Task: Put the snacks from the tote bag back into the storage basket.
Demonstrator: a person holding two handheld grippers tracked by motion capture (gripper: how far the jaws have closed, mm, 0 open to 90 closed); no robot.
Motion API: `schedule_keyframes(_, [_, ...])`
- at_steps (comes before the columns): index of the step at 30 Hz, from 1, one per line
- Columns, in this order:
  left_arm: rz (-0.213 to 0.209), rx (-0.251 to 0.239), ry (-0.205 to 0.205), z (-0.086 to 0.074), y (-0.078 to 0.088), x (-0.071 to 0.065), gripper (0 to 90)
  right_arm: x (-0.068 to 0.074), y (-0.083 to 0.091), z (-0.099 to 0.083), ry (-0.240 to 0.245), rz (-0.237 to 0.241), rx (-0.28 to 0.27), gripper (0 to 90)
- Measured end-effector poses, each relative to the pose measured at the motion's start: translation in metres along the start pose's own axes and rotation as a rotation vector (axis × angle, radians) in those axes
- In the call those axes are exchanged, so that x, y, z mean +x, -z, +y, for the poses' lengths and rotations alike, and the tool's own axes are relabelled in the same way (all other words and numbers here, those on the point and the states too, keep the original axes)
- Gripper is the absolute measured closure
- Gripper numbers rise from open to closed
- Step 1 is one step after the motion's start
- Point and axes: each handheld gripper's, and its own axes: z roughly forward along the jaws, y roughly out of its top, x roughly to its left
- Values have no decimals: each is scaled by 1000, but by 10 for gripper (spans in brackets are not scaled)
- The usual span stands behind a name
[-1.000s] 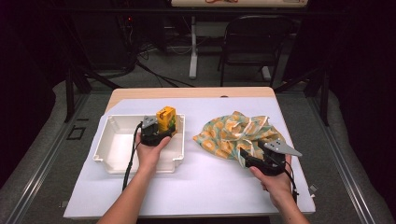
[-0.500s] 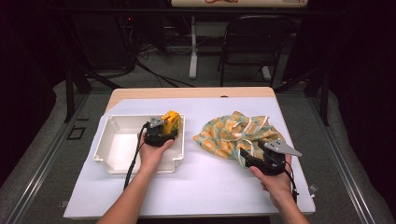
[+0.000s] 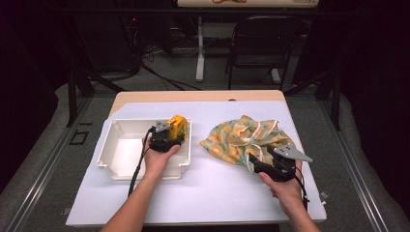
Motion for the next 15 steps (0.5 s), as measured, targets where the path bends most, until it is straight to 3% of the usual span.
schedule_keyframes(2, [-16,2,5,3,3,-2,395,0,0,0,0,-1,3,227])
schedule_keyframes(6, [9,62,-35,4,7,-9,354,-1,-1,-1,1,-5,7,219])
schedule_keyframes(15, [-29,23,-10,2,29,-10,235,0,0,0,10,-10,9,208])
